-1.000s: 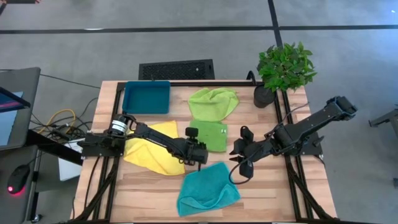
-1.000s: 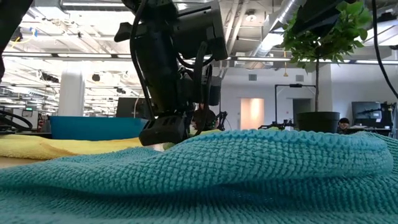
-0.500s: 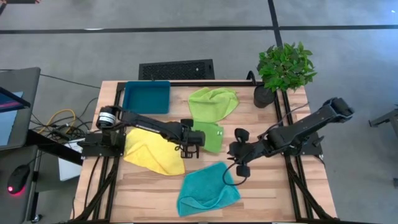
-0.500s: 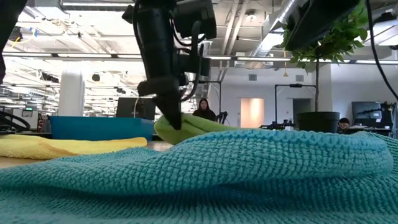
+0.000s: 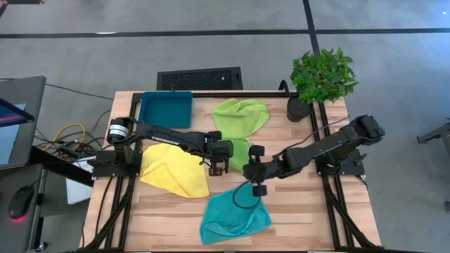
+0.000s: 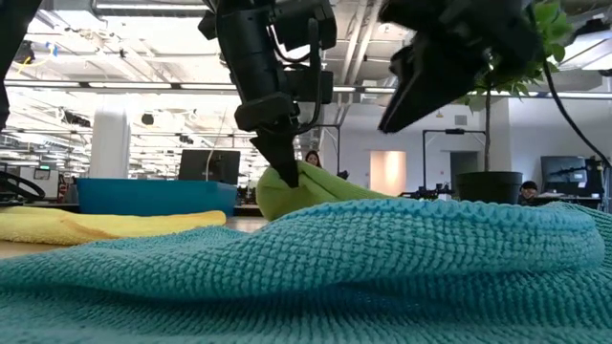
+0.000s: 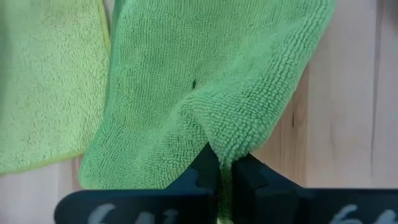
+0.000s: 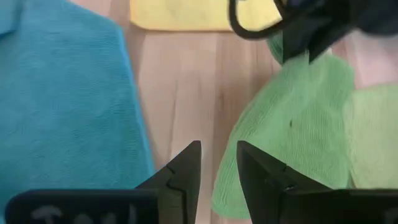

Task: Fold microfiber towels
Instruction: Put the green towel into the blue bin

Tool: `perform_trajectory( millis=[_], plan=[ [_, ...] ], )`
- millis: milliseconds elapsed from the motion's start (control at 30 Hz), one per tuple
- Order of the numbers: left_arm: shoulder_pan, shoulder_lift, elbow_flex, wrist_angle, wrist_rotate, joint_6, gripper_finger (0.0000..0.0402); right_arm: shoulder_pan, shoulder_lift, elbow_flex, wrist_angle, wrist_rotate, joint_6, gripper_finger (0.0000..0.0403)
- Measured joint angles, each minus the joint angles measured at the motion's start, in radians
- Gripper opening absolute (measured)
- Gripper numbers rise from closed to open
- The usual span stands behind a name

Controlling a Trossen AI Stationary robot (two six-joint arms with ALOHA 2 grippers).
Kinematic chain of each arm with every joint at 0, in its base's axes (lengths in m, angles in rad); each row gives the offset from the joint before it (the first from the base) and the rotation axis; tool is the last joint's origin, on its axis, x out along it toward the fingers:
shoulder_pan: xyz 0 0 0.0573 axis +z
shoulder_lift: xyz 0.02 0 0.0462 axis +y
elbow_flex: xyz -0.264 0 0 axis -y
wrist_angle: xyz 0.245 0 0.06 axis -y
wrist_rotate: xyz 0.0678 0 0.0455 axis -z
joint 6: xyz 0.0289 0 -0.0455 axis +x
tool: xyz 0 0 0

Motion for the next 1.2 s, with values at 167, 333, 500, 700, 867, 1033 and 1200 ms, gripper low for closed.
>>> perform_trajectory(
  millis=[167, 333, 500, 700, 867, 1033, 1200],
  plan=[
    [0.000, 0.000, 0.000, -0.003, -0.001, 0.001, 0.0000, -0.024, 0.050, 0.000, -0.004, -0.008, 0.065, 0.0127],
    [0.000, 0.000, 0.000, -0.003, -0.001, 0.003, 0.0000, -0.031, 0.069, 0.000, -0.002, -0.036, 0.025, 0.0138],
    [0.000, 0.000, 0.000, -0.001, -0.001, 0.003, 0.0000, -0.028, 0.069, 0.000, 0.023, -0.019, 0.002, 0.0187],
    [0.000, -0.012, 0.001, 0.043, 0.026, 0.002, 0.0000, -0.048, 0.104, -0.002, 0.041, 0.000, -0.001, 0.0250],
    [-0.001, -0.034, 0.011, 0.054, 0.039, 0.003, 0.0000, -0.068, 0.129, -0.004, 0.047, 0.051, -0.001, 0.0261],
    [-0.001, -0.044, 0.013, 0.058, 0.053, 0.001, 0.0000, -0.083, 0.142, 0.000, 0.051, 0.095, 0.025, 0.0261],
    [-0.001, -0.048, 0.013, 0.072, 0.048, -0.017, 0.0000, -0.084, 0.149, 0.000, 0.070, 0.094, 0.063, 0.0261]
  ],
)
